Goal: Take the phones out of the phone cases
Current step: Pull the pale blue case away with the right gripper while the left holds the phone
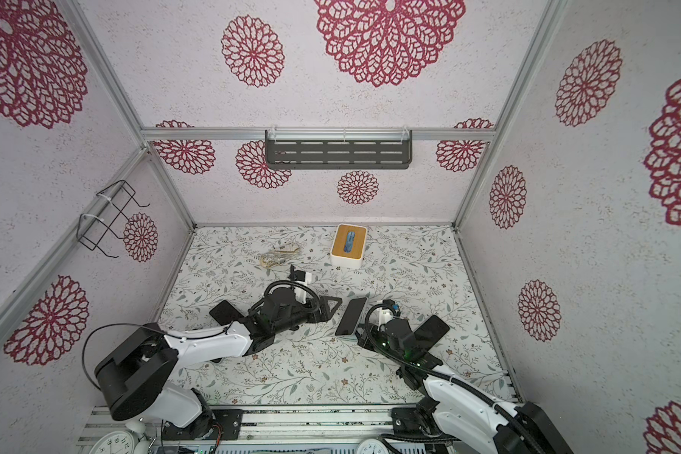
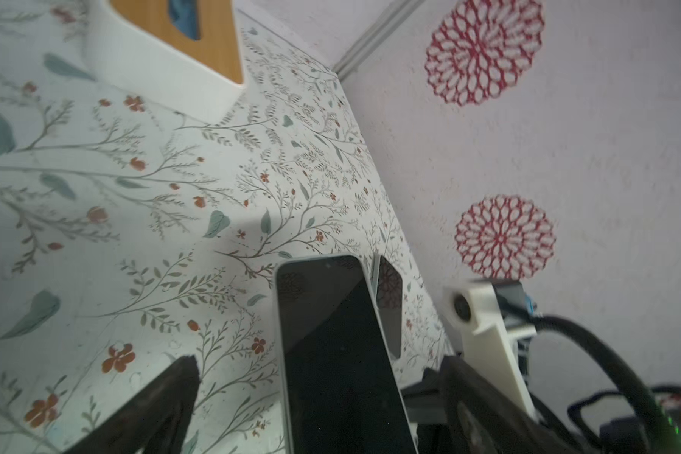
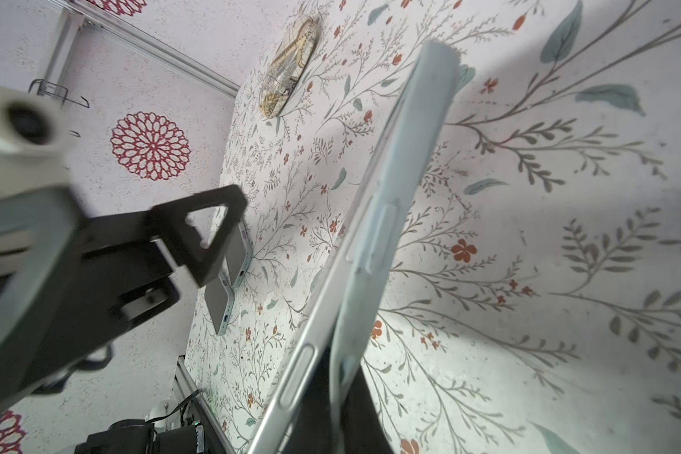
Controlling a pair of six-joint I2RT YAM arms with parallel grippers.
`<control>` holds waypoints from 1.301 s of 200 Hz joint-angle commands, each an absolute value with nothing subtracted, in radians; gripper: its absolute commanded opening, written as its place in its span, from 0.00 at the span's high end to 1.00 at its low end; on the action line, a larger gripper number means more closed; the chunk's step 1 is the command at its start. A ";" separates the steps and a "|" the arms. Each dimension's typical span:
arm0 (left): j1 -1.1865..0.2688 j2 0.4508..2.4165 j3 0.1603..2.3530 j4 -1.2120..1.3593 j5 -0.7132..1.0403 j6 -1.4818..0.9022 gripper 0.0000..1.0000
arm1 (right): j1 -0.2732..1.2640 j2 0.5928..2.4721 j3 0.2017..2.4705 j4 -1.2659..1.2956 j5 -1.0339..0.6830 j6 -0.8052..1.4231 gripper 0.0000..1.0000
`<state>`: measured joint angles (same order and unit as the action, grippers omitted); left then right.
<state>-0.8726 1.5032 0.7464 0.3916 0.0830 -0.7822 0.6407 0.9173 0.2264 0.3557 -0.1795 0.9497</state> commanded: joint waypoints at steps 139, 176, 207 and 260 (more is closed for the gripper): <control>-1.091 1.516 0.847 0.061 -0.069 -0.088 0.14 | 0.629 0.951 0.301 0.435 -0.229 0.936 1.00; -1.091 1.568 0.879 0.080 -0.181 -0.080 0.32 | 0.630 0.947 0.288 0.461 -0.253 0.949 1.00; -1.093 1.575 0.881 0.117 -0.211 -0.065 0.42 | 0.632 0.937 0.269 0.472 -0.270 0.957 1.00; -1.092 1.597 0.885 0.149 -0.213 -0.058 0.60 | 0.639 0.937 0.241 0.502 -0.296 0.963 1.00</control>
